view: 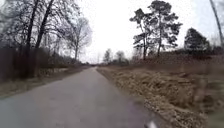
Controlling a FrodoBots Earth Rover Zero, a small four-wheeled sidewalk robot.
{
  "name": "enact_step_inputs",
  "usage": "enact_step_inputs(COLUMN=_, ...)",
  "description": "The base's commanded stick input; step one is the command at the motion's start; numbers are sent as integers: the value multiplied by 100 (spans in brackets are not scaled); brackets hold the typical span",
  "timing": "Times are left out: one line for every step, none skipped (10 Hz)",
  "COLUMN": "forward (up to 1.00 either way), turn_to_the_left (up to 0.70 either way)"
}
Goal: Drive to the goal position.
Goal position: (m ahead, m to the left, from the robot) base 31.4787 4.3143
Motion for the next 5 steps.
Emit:
enact_step_inputs(forward=85, turn_to_the_left=0)
enact_step_inputs(forward=85, turn_to_the_left=0)
enact_step_inputs(forward=85, turn_to_the_left=0)
enact_step_inputs(forward=85, turn_to_the_left=0)
enact_step_inputs(forward=85, turn_to_the_left=0)
